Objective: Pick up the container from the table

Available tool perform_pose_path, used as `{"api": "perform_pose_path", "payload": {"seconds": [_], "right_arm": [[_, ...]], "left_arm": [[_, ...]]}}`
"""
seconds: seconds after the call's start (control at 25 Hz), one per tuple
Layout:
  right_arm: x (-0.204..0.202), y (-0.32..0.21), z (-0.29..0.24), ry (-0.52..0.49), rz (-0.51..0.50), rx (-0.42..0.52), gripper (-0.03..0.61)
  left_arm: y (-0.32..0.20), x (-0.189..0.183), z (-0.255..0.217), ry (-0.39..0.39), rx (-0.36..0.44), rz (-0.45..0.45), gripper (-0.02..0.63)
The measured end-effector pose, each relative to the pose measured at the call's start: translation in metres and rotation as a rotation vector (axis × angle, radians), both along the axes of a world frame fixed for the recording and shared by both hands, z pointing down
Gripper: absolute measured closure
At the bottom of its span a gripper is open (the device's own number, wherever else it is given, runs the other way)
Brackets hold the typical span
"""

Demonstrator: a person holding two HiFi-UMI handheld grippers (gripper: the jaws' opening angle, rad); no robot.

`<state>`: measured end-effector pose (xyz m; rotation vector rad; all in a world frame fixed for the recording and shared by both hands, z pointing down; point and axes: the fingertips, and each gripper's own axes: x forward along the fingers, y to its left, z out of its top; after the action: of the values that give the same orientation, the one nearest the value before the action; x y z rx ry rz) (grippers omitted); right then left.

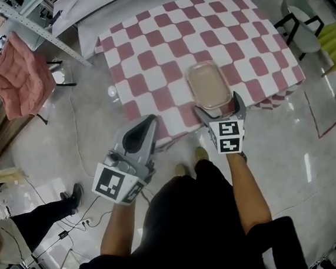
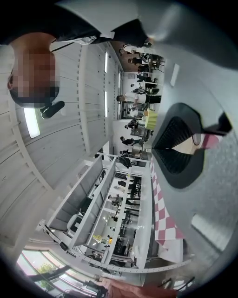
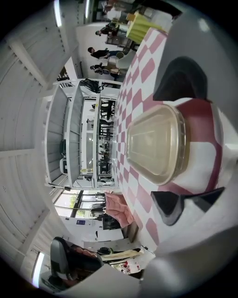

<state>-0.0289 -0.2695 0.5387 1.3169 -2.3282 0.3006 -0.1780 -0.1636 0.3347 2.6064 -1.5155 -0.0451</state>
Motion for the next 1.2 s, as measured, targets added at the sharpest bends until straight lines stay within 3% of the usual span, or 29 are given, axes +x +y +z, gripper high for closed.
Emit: {"api": "perform_pose_path", "payload": {"seconds": [0.52, 1.04, 1.2], "right_arm": [[-0.005, -0.016, 0.015, 0.018, -0.014, -0.05, -0.012], [-0.001, -0.015, 0.013, 0.016, -0.029, -0.031, -0.012], [0.0, -0.017, 0.003, -0.007, -0.03, 0.007, -0.011]], "left_arm": [[-0.012, -0.001, 0.014, 0.012, -0.034, -0.004, 0.603], [-0.022, 0.005, 0.023, 0.007, -0.06, 0.002, 0.603], [-0.038, 0.002, 0.037, 0.006, -0.109, 0.007, 0.601]]}}
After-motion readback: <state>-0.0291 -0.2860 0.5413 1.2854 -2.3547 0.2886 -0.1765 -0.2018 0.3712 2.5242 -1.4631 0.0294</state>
